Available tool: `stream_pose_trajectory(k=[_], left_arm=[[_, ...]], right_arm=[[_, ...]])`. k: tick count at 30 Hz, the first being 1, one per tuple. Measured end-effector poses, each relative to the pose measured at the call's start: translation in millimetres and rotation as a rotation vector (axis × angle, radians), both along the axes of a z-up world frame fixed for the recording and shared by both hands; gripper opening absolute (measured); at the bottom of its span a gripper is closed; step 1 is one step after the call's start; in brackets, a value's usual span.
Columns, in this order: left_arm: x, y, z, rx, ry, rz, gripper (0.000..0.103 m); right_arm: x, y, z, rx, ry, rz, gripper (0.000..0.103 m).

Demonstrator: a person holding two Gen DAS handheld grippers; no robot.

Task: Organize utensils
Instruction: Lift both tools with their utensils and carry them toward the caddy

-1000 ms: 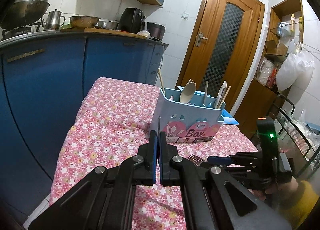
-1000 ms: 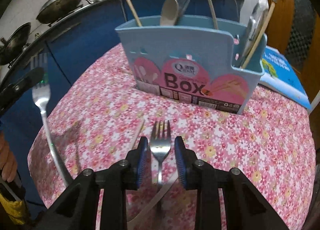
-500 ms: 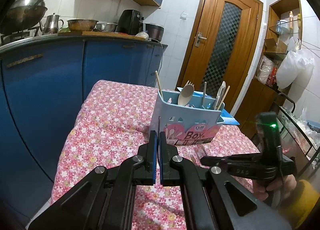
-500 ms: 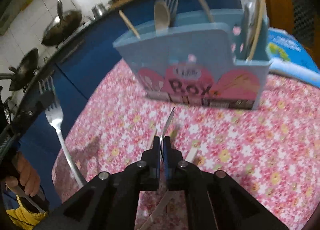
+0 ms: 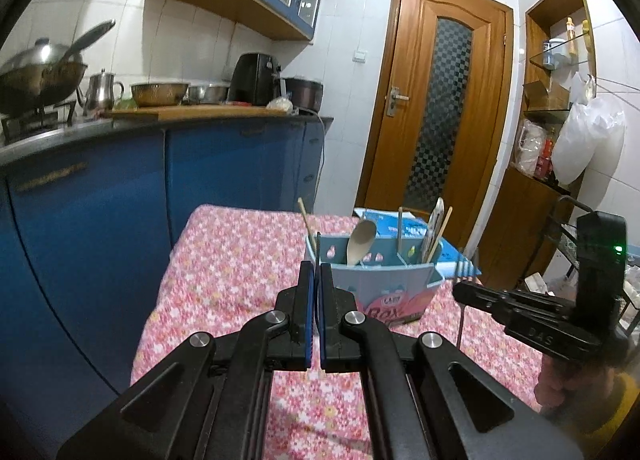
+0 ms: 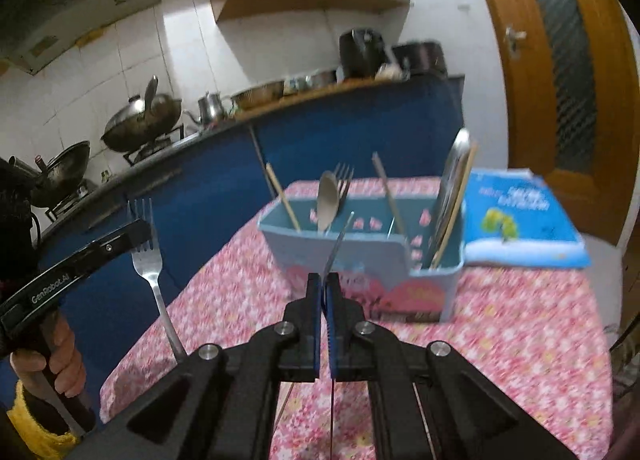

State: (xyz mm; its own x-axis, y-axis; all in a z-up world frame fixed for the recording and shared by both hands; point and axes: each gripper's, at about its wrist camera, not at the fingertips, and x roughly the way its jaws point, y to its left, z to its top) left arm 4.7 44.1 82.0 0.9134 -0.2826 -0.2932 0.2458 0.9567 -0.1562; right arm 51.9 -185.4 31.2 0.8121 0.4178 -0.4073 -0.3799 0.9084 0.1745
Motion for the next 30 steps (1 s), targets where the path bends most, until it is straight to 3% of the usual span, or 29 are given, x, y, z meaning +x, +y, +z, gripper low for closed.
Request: stream_pose_trajectory(k=[9, 21, 30], left_arm=[[19.4, -6.3, 32.9, 0.021, -0.061, 0.051, 0.000], [70.1, 0.4, 82.8, 0.035, -0.128, 0.150, 0.000], [108.4, 2.7, 97.4, 0.055, -0.168, 0.220, 0.000]], right_arm=[[-10.5, -13.0, 31.6, 0.003, -0.130, -0.058, 0.003], [6.4, -31.7, 51.2, 0.035, -0.175, -0.088, 0.003], [22.4, -39.0, 53.4, 0.032, -0.185, -0.111, 0.003]])
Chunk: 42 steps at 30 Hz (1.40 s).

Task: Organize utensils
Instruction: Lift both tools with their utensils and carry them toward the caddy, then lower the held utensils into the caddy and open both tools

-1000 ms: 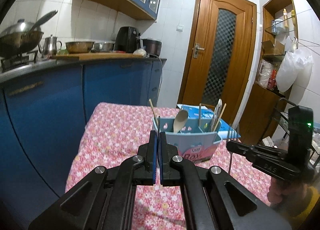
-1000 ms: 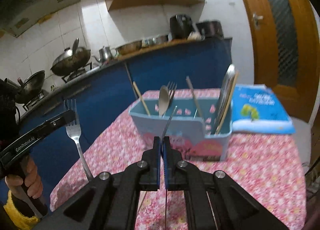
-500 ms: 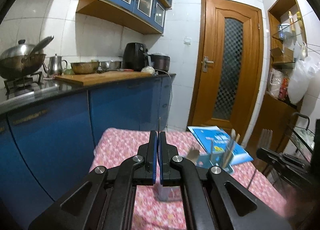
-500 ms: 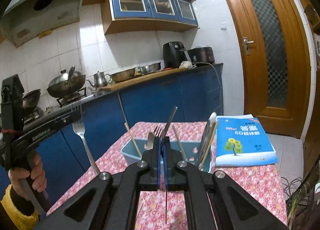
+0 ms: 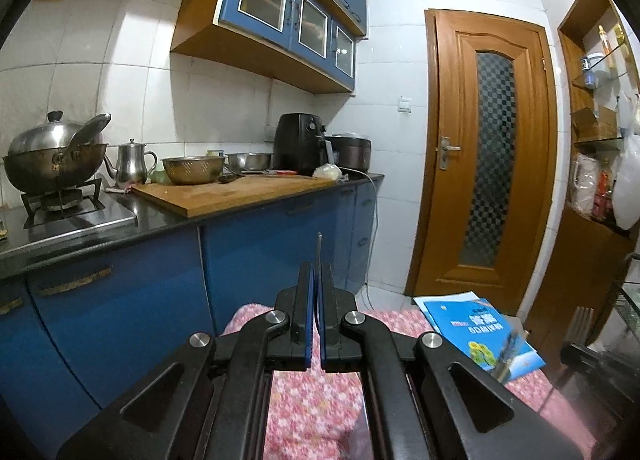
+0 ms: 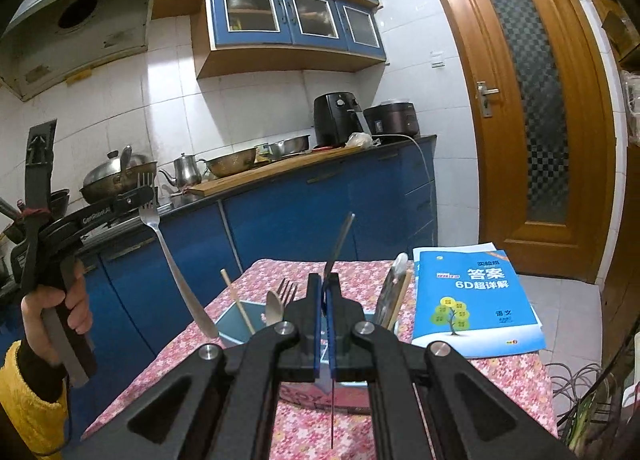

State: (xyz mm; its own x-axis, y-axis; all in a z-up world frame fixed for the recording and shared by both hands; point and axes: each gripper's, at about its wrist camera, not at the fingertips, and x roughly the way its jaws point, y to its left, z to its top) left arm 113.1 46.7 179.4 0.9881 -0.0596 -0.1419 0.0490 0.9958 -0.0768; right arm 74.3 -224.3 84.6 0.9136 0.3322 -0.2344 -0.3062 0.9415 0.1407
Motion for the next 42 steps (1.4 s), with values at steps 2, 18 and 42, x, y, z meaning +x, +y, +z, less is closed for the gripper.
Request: stream_pose_trajectory(k=[2, 18, 42], left_arm=[[8.7, -2.4, 0.3, 0.021, -0.008, 0.016, 0.000], [37.2, -44.8, -59.4, 0.145, 0.050, -0.033, 0.000], [55.9, -39.0, -107.1, -0.084, 0.150, -0.171, 0.004]], right_arm=[[3.3, -1.1, 0.3, 0.002, 0.000, -0.004, 0.003], [26.8, -5.7, 10.4, 0.004, -0.055, -0.054, 0.003], [80.6, 26.3, -44.6, -0.108, 0.033, -0.043, 0.004]])
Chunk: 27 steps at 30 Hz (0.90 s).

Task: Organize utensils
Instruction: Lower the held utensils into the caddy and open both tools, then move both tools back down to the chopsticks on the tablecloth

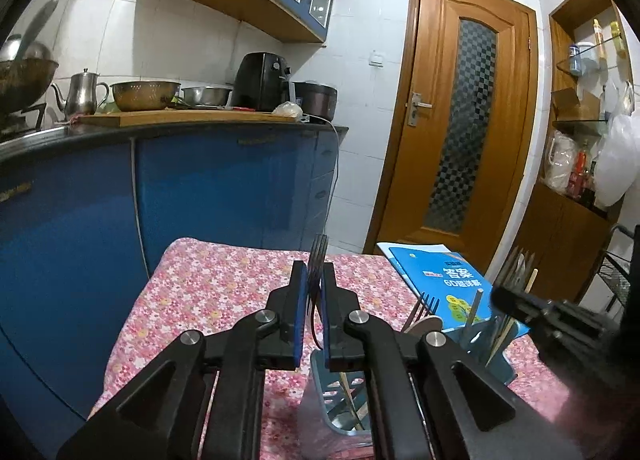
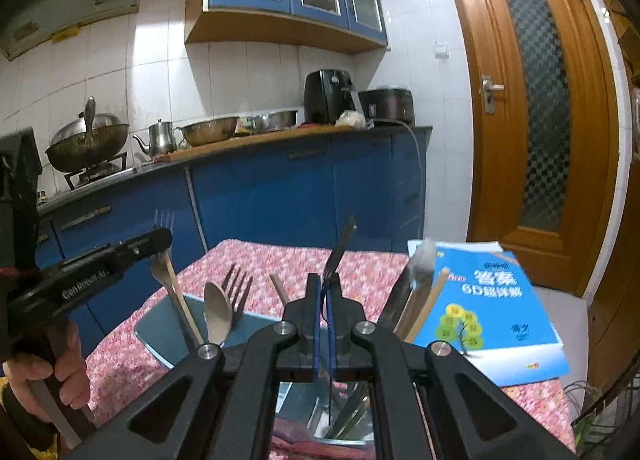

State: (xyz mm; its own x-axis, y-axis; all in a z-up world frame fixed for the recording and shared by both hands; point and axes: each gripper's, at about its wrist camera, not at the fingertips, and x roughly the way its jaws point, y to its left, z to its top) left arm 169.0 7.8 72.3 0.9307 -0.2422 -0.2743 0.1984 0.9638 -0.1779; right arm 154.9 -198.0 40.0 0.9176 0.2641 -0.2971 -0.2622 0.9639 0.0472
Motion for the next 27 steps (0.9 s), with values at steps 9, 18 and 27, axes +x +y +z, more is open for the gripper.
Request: stream_pose_trajectory(k=[9, 18, 27], left_arm=[[3.6, 8.8, -7.0, -0.102, 0.073, -0.063, 0.036], [-11.7, 18.4, -2.2, -0.137, 0.101, -0.063, 0.050], [-41.1, 21.7, -2.4, -0.116, 0.157, -0.068, 0.050]], right_arm=[[-1.0, -3.8, -8.3, 0.046, 0.033, 0.015, 0.035], [-19.3, -12.7, -1.3, 0.107, 0.016, 0.015, 0.036], [-53.1, -10.6, 6.3, 0.110, 0.053, -0.010, 0.036]])
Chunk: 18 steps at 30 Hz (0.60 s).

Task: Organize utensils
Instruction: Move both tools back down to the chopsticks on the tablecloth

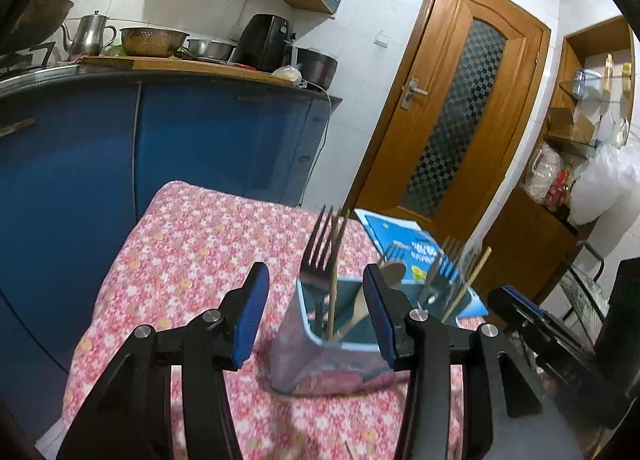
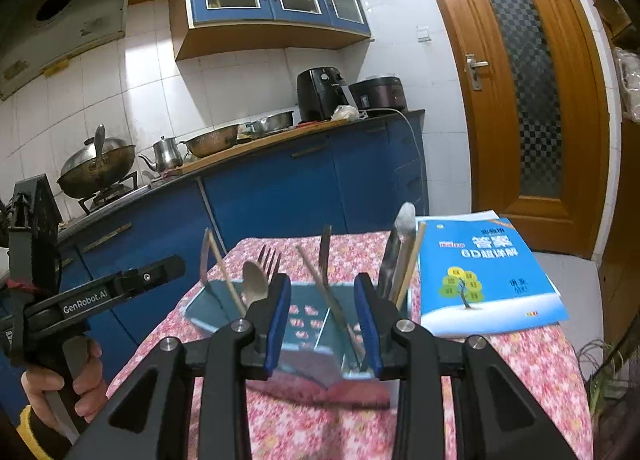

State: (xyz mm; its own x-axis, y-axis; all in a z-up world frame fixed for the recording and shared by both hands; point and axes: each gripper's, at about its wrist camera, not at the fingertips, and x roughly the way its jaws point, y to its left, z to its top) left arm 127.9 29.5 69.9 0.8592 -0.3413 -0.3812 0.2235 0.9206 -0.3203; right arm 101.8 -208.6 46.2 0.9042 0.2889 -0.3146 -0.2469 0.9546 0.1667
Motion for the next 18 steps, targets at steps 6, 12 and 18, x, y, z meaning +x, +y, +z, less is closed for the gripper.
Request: stream_pose_trajectory(k=[6, 12, 18], left_arm=[[-27.2, -2.3, -0.9, 0.050, 0.017, 0.004, 0.050], [-49.1, -4.8, -7.6, 0.083, 0.048, 0.001, 0.050], [-68.1, -7.6, -16.4, 0.085, 0.078, -0.018, 0.050]], right_arm=[[-19.0, 5.3, -5.0, -0.027, 0.055, -0.014, 0.037], [-37.2, 2.1, -12.8, -0.010, 0.101, -0.005, 0.040], [-54.6, 1.4, -23.7, -0.029, 0.135, 0.002, 0.043]])
